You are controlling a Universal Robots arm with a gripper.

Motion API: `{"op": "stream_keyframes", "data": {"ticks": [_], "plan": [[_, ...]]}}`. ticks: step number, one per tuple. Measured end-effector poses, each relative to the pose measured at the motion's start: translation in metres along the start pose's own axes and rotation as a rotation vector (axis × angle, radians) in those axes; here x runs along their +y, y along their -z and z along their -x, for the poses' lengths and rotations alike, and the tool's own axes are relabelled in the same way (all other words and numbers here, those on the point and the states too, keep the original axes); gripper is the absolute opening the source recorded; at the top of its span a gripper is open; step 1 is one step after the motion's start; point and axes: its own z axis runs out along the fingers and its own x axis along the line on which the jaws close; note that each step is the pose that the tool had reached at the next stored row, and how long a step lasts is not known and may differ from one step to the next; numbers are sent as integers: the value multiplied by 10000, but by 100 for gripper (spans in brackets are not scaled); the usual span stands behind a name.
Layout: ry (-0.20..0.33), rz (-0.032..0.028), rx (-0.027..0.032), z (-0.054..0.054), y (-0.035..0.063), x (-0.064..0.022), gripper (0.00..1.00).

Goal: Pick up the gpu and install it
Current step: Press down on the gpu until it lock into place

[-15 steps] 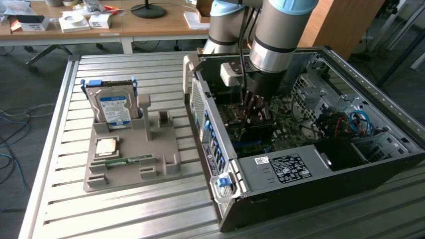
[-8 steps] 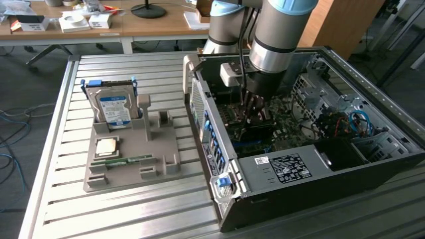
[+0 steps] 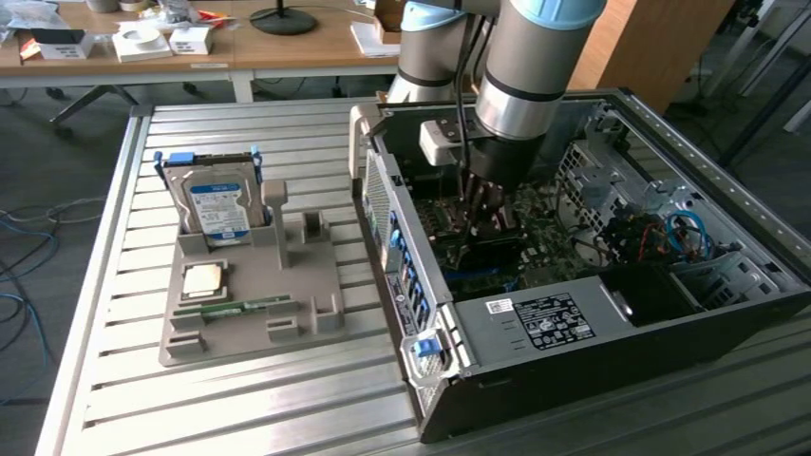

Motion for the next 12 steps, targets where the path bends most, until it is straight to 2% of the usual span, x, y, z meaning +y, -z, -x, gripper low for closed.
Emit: {"op": "stream_keyframes", "data": {"ticks": [12], "plan": [[-1, -5, -9, 1, -18, 15, 11]]}}
